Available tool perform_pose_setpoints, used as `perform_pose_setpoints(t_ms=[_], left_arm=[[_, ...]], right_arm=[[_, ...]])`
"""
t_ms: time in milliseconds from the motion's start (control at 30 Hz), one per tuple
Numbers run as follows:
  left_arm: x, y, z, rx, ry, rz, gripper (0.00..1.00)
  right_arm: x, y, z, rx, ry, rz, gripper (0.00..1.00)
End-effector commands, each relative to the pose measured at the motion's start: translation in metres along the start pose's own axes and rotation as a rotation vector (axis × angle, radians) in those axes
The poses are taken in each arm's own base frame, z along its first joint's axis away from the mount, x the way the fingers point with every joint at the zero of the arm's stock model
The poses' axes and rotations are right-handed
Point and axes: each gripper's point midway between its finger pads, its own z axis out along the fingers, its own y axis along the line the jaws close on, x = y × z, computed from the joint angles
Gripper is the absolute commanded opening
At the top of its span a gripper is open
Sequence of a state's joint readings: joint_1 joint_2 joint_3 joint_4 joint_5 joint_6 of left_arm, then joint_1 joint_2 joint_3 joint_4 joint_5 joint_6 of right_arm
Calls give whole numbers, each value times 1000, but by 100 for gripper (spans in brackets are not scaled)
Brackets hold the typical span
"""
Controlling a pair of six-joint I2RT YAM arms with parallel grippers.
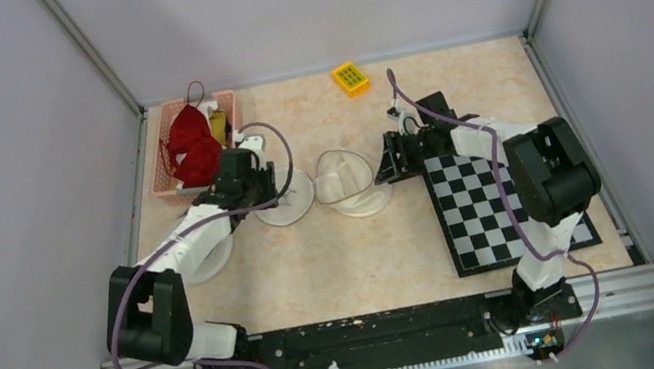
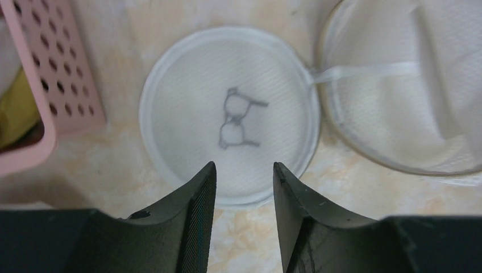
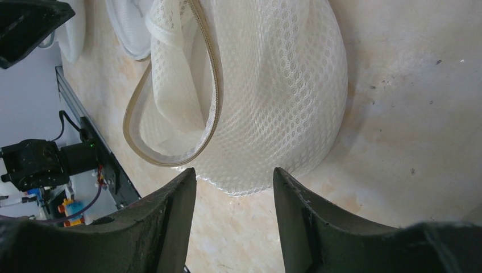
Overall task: Unzip the laundry bag and remove the bra
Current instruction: Close the laundry bag at the center of the board.
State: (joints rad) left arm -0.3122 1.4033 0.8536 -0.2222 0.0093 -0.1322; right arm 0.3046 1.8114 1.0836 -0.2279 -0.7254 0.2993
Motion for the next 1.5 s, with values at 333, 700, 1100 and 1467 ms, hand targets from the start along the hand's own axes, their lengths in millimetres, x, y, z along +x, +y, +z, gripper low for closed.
perform_pose_setpoints(t_ms=[333,700,1100,1467], left_arm=[[19,70,32,-152,25,-159,48],[43,66,59,-136,127,-128,38],[-2,41,42,-41,37,-50,0],[-100,-29,-26,146,-262,139,0]], right_arm=[[-33,17,-16,8,-83,-97,52],[-27,8,-7,12,-51,-63,52],[-8,0,4,-6,-5,-11,52],[-1,3,9,-34,12,-4,51]])
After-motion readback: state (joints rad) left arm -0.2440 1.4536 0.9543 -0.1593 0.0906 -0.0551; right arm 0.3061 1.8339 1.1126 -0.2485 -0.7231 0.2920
